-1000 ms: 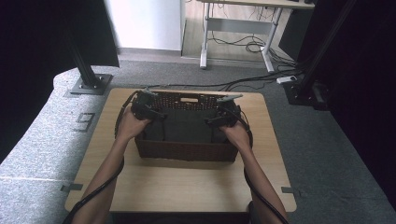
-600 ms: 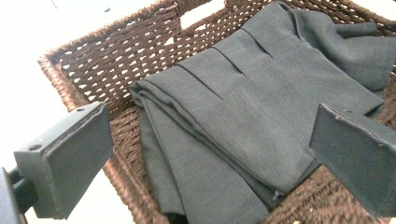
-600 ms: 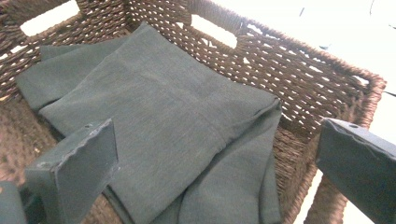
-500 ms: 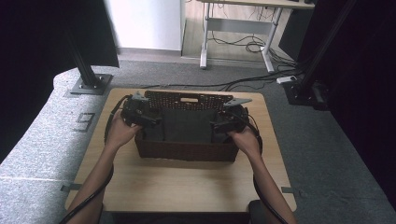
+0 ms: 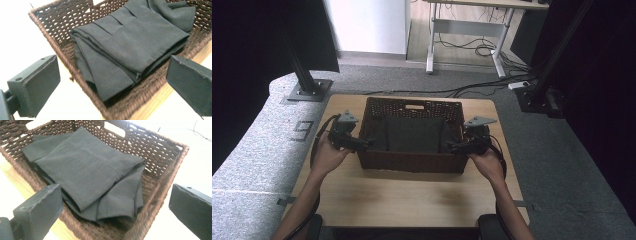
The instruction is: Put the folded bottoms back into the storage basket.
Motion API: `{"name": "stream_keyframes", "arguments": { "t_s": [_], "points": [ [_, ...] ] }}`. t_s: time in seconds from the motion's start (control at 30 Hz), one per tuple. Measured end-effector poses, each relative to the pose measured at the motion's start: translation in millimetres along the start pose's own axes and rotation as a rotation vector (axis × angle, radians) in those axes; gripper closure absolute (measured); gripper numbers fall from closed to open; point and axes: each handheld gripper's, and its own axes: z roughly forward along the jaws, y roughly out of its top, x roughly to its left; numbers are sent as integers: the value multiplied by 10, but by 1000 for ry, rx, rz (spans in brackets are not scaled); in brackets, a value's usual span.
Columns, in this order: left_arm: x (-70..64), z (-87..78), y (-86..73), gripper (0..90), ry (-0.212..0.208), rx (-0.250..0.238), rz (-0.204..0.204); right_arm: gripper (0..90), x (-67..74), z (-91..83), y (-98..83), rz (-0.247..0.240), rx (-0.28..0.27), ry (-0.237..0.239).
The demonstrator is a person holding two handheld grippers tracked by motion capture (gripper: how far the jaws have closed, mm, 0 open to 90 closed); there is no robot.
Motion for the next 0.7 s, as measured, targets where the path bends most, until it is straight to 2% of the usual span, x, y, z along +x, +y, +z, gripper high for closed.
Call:
{"name": "stream_keyframes", "arguments": {
  "t_s": [0.33, 0.7],
  "points": [
    [-48, -105, -358, 0, -4, -25, -25, 0, 0, -173, -331, 17, 12, 2],
    [-74, -31, -758, 0, -2, -21, -65, 0, -19, -138, -675, 41, 30, -6]
  ]
}}
